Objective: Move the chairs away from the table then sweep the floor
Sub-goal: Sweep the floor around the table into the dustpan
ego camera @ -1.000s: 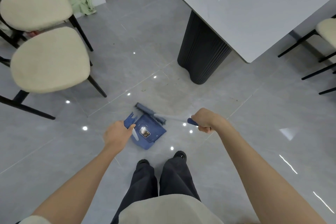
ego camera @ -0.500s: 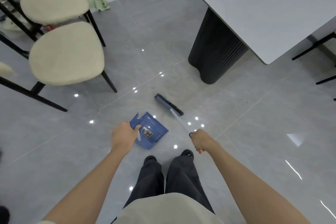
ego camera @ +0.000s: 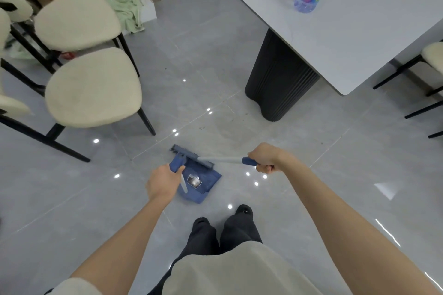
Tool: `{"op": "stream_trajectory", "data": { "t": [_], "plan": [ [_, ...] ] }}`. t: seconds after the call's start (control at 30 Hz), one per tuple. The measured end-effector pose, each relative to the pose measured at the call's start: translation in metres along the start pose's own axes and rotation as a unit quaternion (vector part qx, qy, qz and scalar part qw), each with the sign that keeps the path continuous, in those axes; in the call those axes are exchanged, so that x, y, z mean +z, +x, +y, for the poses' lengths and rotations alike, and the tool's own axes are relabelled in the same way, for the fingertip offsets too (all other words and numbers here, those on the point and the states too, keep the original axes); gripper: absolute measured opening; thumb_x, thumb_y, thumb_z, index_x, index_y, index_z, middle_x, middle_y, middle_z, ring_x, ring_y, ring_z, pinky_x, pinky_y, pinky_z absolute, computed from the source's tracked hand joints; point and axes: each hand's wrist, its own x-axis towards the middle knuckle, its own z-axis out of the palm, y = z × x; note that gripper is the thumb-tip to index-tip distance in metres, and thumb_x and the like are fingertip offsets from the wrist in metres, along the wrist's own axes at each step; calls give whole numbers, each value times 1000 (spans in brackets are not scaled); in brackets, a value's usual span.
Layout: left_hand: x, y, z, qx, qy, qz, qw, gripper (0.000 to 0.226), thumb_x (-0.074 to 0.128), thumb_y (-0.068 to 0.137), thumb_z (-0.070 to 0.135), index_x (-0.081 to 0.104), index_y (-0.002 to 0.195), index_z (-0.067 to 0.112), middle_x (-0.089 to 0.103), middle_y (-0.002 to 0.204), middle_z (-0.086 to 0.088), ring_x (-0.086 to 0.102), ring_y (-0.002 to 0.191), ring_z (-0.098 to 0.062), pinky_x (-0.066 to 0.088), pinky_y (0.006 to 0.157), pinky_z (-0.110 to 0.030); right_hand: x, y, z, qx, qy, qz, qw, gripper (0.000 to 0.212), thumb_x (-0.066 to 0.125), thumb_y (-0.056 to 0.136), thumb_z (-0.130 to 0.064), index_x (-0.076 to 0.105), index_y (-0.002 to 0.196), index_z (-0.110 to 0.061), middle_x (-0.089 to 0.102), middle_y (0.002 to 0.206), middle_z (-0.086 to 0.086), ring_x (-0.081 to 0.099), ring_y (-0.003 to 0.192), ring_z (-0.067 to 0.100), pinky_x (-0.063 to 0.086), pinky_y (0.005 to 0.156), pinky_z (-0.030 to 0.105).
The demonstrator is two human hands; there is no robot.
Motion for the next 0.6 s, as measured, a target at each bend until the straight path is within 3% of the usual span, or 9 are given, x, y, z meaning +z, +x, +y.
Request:
{"op": "stream_trajectory", "data": {
  "t": [0.17, 0.3, 0.37, 0.43, 0.5, 0.6],
  "plan": [
    [-23, 24, 20, -13, -23, 23, 999, 39, 57, 90, 41, 67, 93, 4, 69, 90, -17, 65, 85, -35, 43, 64, -31, -19, 16, -30, -11, 4, 16, 1000, 33, 43, 99, -18, 40, 67, -8, 35, 58, 5, 28, 45, 15, 22, 46, 23],
    [-43, 55, 44, -9, -56, 44, 997, 40, 57, 90, 42, 67, 90, 3, 70, 91, -21, 65, 85, -37, 48, 68, -35, -42, 33, -60, -69, 7, 59, 996, 29, 42, 97, -9, 41, 68, -11, 40, 60, 6, 37, 48, 17, 32, 45, 23],
    [-51, 74, 60, -12, -64, 57, 996, 41, 58, 90, 41, 68, 91, 1, 70, 93, -22, 65, 88, -39, 47, 67, -35, -58, 41, -83, -39, 25, 70, 996, 13, 48, 89, 4, 45, 87, -9, 37, 60, 6, 34, 47, 16, 30, 42, 22],
    [-60, 90, 77, -5, -65, 69, 995, 41, 58, 90, 40, 69, 94, 1, 70, 94, -22, 65, 90, -39, 48, 69, -35, -72, 54, -99, -60, 7, 85, 994, 24, 49, 85, 8, 42, 98, -11, 36, 59, 6, 32, 47, 16, 29, 42, 22],
    [-68, 116, 97, -2, -66, 79, 995, 41, 58, 90, 40, 68, 94, 1, 70, 94, -21, 65, 90, -39, 48, 70, -35, -95, 76, -118, -97, 35, 95, 990, 12, 44, 94, -5, 44, 82, -8, 40, 60, 6, 36, 47, 17, 32, 45, 24],
    [-80, 157, 126, -11, -72, 93, 993, 43, 58, 89, 44, 68, 89, 2, 70, 90, -20, 65, 88, -38, 48, 69, -33, -128, 112, -148, -82, 103, 113, 985, 32, 42, 95, -12, 40, 62, -11, 39, 54, 8, 34, 42, 20, 28, 41, 24]
  ]
}}
